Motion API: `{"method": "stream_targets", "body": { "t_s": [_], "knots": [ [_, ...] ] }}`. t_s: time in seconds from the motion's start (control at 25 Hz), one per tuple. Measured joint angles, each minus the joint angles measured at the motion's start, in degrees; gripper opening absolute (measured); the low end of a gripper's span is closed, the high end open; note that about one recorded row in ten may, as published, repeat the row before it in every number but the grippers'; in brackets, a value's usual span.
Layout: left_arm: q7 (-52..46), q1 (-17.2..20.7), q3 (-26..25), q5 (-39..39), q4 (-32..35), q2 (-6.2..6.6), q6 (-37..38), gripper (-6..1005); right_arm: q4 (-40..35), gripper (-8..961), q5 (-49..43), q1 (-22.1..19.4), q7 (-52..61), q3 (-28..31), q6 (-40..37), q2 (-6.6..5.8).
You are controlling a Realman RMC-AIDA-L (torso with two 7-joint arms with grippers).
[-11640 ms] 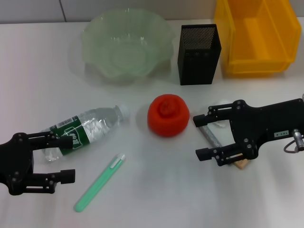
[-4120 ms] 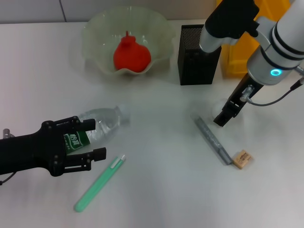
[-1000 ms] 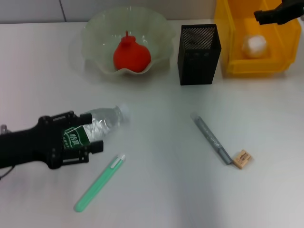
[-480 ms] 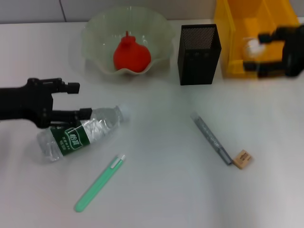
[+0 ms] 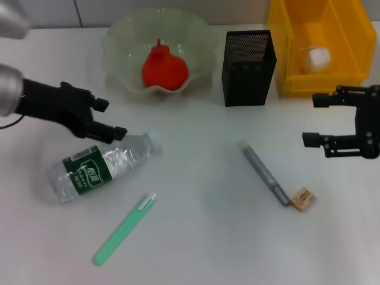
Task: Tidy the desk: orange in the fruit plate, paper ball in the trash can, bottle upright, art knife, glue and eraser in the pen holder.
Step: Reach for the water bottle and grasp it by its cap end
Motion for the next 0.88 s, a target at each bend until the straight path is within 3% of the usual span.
{"method": "stream_targets", "body": {
  "t_s": [0.28,0.48,0.88],
  "knots": [
    [-13.6,-0.7,18.3,2.9,4.8,-0.14,-6.3,787,1.4,779,0.2,-1.2,-1.6,0.6,0.4,0.04],
    [-21.1,-2.4,27.2,5.4,4.8,-0.40,-8.2,787,1.3,777,-0.1,-1.4,-1.6,0.7,0.5,0.06],
    [-28.2,-5.6,34.6,7.7,1.1,-0.66,-12.5,786,2.2,775,-0.7,-1.0,-2.4,0.0,0.7,0.10]
  ]
}}
